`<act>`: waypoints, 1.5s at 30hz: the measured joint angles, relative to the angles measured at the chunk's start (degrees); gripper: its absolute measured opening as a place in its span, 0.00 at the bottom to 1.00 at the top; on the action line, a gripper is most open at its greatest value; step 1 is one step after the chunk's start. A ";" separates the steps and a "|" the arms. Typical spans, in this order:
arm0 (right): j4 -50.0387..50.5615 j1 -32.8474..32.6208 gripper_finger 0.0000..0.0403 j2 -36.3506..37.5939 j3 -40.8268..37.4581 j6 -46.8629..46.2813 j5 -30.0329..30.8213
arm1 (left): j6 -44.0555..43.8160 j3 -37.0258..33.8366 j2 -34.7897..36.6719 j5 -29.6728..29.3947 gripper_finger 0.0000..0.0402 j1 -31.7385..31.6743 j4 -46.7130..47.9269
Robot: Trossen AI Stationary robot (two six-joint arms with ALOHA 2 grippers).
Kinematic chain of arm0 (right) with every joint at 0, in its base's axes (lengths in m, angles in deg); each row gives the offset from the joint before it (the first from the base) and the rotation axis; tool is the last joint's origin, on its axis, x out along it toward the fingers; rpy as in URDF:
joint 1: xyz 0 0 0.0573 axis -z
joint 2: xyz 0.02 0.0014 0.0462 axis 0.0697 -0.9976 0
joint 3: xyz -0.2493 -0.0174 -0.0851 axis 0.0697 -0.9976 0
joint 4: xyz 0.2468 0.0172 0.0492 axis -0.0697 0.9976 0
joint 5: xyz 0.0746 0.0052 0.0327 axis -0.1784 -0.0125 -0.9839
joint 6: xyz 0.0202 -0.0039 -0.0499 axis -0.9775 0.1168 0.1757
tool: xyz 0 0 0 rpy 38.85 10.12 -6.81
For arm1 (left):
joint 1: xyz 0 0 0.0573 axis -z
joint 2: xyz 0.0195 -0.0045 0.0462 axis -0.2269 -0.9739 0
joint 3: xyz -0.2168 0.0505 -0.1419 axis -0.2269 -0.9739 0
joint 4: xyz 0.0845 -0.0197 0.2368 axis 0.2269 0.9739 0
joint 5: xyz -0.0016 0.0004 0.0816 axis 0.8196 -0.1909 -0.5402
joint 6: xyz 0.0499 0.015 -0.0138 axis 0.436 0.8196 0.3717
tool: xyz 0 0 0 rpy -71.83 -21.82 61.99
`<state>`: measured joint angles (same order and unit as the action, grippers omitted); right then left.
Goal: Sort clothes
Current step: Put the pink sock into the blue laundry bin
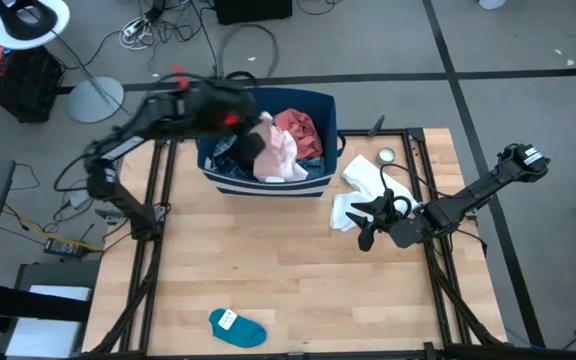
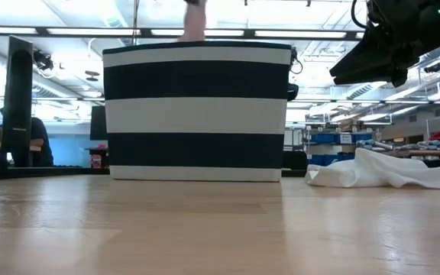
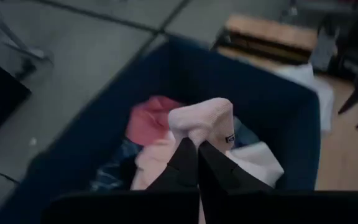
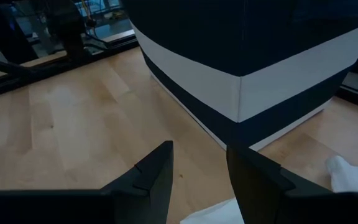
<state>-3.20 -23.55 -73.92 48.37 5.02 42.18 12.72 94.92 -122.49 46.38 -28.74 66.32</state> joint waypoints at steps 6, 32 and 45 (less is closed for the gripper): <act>0.00 -0.01 0.37 0.02 0.01 -0.01 -0.08 | 0.50 -0.71 -7.47 6.28 0.00 -2.54 -0.04; 0.28 -0.01 0.37 -0.01 0.00 0.95 -0.46 | -7.56 -43.92 -11.50 19.91 0.07 -11.28 -49.23; 0.29 -0.01 0.37 0.01 0.00 0.99 -0.48 | -8.96 -32.85 -11.67 24.62 0.24 -11.67 -38.12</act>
<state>-2.91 -23.55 -73.91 48.37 6.01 41.70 3.76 62.07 -134.16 71.01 -40.40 28.19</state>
